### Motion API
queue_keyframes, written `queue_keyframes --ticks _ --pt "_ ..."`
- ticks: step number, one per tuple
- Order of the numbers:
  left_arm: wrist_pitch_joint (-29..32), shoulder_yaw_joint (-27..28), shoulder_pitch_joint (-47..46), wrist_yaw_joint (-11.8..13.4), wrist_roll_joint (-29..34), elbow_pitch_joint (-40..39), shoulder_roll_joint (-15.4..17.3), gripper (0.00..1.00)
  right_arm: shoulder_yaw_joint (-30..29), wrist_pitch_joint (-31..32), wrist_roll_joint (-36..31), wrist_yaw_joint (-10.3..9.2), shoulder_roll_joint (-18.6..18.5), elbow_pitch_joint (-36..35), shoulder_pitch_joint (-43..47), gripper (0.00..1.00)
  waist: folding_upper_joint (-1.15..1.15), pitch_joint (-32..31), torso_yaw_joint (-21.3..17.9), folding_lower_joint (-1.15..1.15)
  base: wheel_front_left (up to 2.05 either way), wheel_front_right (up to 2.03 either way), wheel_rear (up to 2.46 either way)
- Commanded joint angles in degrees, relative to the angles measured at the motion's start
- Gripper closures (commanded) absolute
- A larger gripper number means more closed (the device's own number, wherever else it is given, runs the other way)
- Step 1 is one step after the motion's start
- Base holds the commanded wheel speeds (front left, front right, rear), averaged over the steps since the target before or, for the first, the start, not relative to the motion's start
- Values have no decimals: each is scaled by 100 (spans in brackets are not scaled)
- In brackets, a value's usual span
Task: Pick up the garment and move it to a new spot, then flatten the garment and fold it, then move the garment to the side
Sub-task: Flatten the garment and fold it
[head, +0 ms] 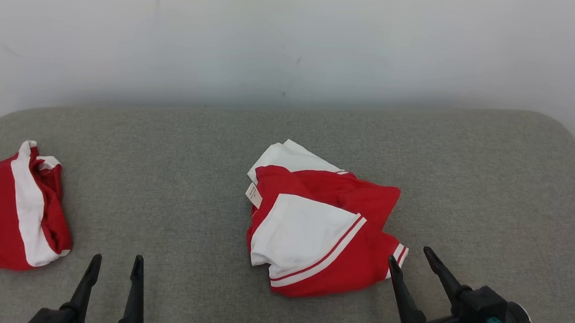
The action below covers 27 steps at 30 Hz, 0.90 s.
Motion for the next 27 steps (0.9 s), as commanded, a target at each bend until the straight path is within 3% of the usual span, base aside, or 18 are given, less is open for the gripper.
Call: queue_keyframes --ticks 1,12,21,22,23,27 --pt "-5 4 -81 -10 20 30 -36 0 78 48 -30 -13 -83 33 -150 0 0 33 63 0 0 0 0" --pt "-5 -4 -349 -253 138 266 -316 0 1080 714 347 -13 -751 902 -1745 0 0 405 576 0 0 0 0" --pt "-5 39 -509 -372 203 450 -495 0 1989 1098 1000 -13 -1149 1808 -2527 0 0 593 911 0 0 0 0" --pt "-5 52 -516 -391 213 460 -508 0 2089 1086 1081 -13 -1180 1854 -2581 23 0 597 922 0 0 0 0" --pt "-5 88 -511 -412 230 474 -528 0 2237 1010 1240 -13 -1240 1907 -2638 100 0 601 917 0 0 0 0" --pt "-5 171 -454 -406 240 476 -560 0 2417 748 1376 -13 -1317 1910 -2679 100 0 582 843 0 0 0 0"
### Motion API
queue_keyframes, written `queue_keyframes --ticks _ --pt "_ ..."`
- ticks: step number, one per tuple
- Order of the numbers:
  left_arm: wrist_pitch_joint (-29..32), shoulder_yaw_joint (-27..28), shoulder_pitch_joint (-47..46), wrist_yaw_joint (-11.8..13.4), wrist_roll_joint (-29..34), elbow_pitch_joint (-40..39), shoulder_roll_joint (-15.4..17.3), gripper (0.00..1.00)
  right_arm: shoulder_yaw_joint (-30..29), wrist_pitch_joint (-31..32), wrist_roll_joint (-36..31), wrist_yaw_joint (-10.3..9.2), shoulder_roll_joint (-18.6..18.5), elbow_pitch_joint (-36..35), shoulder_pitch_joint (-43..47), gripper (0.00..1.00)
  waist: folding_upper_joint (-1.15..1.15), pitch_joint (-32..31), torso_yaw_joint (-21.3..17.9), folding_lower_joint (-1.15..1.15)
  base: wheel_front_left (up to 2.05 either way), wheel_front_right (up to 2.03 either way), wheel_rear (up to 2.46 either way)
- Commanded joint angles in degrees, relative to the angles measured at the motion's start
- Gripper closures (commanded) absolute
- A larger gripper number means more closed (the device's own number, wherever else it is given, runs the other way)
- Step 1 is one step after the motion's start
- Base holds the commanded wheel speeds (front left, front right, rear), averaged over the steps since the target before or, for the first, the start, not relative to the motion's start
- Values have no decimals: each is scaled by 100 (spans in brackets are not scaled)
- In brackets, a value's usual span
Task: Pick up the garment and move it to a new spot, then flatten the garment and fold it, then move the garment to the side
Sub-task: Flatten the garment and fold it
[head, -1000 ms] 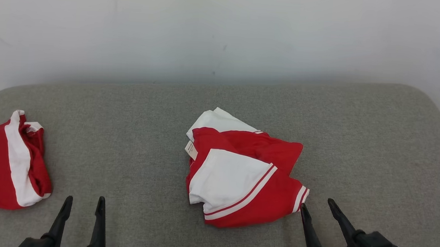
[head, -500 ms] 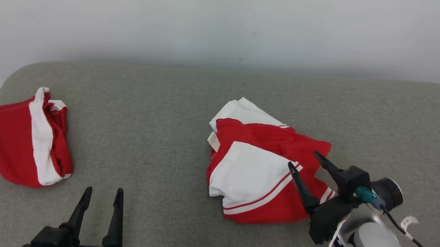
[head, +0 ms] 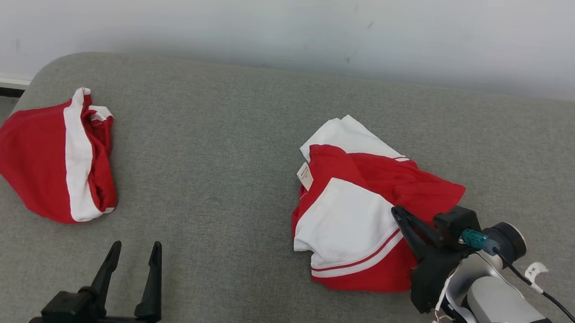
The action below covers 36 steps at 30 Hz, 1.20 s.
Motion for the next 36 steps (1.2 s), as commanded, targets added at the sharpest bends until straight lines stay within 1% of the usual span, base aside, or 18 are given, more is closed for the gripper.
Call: queue_keyframes --ticks 1,4,7,11,14,17,22,26,27,28,29,36 --pt "-5 29 12 -12 59 17 -28 0 37 -175 47 -13 -86 -10 -45 100 -1 -40 -85 -1 0 0 0" --pt "-5 79 69 -32 94 40 -43 0 57 -607 47 -13 -163 -77 -33 100 -1 -112 -229 -1 0 0 0" --pt "-6 93 113 -65 109 55 -63 0 -112 -880 11 -13 -255 -207 137 100 -1 -188 -373 -1 0 0 0" --pt "-5 120 151 -73 112 78 -71 0 -591 -1016 -38 -13 -375 -484 534 100 -1 -254 -554 -1 0 0 0" --pt "-5 130 148 -103 117 104 -82 0 -1102 -1046 -109 -13 -398 -765 970 100 -1 -278 -647 -1 0 0 0" --pt "-5 149 176 -114 119 127 -90 0 -1674 -1050 -189 -13 -287 -1101 1552 100 -1 -292 -717 -1 0 0 0" --pt "-5 153 217 -145 123 154 -102 0 -2512 -1053 -365 -13 106 -1437 2489 100 -1 -318 -757 -1 0 0 0" --pt "-5 182 307 -133 98 160 -110 0 -2927 -1054 -555 -14 474 -1509 2977 100 -1 -389 -823 -1 0 0 0" --pt "-5 193 320 -129 92 164 -112 0 -2981 -1054 -612 -14 540 -1551 3012 91 -1 -405 -847 -1 0 0 0" --pt "-5 200 333 -131 92 166 -115 0 -3030 -1054 -654 -13 586 -1600 3042 22 -1 -414 -865 -1 0 0 0" --pt "-5 216 350 -130 93 173 -116 0 -3058 -1055 -693 -14 644 -1651 3068 0 -1 -433 -891 -1 0 0 0" --pt "-5 263 312 -158 151 205 -120 0 -3237 -1053 -880 -13 888 -2262 3087 0 -1 -529 -1014 -1 0 0 0"
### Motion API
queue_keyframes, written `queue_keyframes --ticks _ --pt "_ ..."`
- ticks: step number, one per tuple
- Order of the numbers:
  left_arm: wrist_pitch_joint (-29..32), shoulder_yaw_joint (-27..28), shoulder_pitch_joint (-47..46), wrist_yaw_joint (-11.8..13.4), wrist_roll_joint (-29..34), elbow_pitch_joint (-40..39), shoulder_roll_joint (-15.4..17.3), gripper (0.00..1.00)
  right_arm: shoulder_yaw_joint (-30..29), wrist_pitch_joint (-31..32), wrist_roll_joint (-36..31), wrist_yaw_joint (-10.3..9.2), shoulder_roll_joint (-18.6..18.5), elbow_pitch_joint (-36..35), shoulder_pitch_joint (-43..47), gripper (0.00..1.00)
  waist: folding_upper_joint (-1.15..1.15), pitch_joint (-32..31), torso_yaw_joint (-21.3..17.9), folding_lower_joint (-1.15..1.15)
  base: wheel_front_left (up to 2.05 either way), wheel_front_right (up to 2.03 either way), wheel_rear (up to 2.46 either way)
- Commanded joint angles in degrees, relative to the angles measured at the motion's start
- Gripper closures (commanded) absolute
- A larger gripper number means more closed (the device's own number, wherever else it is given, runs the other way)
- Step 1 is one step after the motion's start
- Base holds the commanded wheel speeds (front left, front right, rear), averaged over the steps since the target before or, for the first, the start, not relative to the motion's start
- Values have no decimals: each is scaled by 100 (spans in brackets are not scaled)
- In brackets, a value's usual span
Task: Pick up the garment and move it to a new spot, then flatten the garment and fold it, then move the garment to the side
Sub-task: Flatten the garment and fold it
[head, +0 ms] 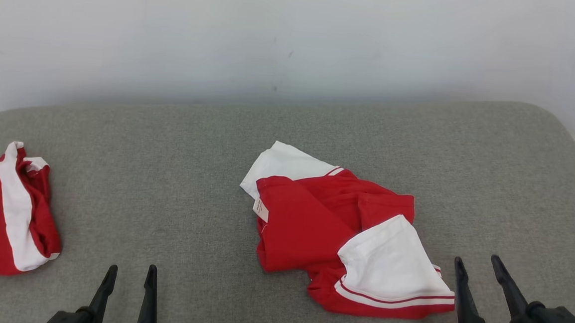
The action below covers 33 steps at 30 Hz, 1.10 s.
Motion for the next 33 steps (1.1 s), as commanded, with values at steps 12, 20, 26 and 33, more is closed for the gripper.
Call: queue_keyframes --ticks 12,20,26,33 --pt "-5 98 -142 -65 88 68 -7 0 65 -16 -263 -14 453 -783 329 0 0 15 -36 0 0 0 0" --pt "-3 -178 -1227 -136 159 345 277 0 217 -16 -309 -14 510 -730 33 0 0 353 -245 0 0 0 0" --pt "246 -712 -2349 -171 122 854 434 0 214 -16 -298 -15 583 -659 -148 0 0 573 -595 0 0 0 0" --pt "456 -1384 -3266 -179 -19 1610 666 0 212 -16 -300 -15 675 -606 -289 0 0 835 -1068 0 0 0 0"
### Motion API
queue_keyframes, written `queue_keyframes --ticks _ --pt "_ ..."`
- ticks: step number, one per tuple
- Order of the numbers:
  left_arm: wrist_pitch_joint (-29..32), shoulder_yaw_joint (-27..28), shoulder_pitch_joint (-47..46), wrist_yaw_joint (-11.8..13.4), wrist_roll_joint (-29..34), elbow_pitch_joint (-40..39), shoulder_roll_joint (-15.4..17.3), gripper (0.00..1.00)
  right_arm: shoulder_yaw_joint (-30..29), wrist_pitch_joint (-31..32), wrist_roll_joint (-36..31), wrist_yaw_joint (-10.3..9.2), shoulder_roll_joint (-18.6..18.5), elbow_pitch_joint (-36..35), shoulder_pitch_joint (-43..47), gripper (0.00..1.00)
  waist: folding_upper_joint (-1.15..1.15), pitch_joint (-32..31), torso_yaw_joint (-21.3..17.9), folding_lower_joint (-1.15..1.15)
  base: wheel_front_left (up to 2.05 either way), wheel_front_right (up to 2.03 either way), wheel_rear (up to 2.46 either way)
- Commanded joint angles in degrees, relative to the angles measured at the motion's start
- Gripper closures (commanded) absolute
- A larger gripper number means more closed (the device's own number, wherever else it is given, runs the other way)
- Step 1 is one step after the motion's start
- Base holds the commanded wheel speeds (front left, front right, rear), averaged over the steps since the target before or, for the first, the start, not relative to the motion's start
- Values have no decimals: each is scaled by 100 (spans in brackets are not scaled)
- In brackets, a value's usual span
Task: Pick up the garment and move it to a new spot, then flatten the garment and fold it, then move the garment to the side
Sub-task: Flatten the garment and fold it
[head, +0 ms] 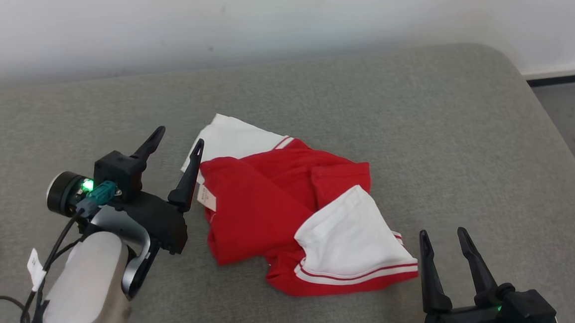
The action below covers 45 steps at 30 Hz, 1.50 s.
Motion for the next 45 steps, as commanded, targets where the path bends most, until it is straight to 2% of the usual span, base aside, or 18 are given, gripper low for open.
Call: queue_keyframes --ticks 1,10,18,19,20,21,22,30,35,39,45 --pt "20 -63 -107 -2 -79 127 79 0 -7 -3 -48 -13 34 2 -65 0 -1 235 -305 -1 0 0 0" --pt "144 -602 -567 1 -495 1170 270 0 -33 -3 -14 -14 115 18 -200 0 -1 489 -636 -1 0 0 0" --pt "147 -856 -740 1 -748 1825 332 0 -27 -3 -3 -13 159 23 -258 0 -1 562 -741 -1 0 0 0" --pt "80 -865 -815 1 -793 1972 367 9 -44 -3 -5 -14 165 9 -250 0 -1 565 -752 -1 0 0 0" --pt "58 -853 -834 1 -833 2055 363 51 -48 -3 -9 -13 170 2 -243 0 -1 561 -754 -1 0 0 0" --pt "37 -880 -845 1 -851 2122 342 68 -58 -3 -13 -14 174 -5 -235 0 -1 558 -753 -1 0 0 0" --pt "55 -916 -857 1 -885 2194 312 100 -61 -3 -19 -13 177 -13 -228 0 -1 553 -752 -1 0 0 0" --pt "-114 -1223 -1016 1 -1188 2500 239 100 -62 -3 -31 -14 186 0 -227 0 -1 468 -656 -1 0 0 0" --pt "-332 -1205 -1106 1 -1284 2443 296 100 -109 -3 -53 -14 155 -14 -86 0 -1 289 -490 -1 0 0 0" --pt "-435 -1011 -994 81 -1382 2123 380 100 -147 -3 -33 -14 121 27 67 0 -1 53 -252 -1 0 0 0" --pt "-457 -643 -226 345 -1503 1077 578 100 -176 -3 -28 -13 80 46 243 0 -1 -222 239 -1 0 0 0"
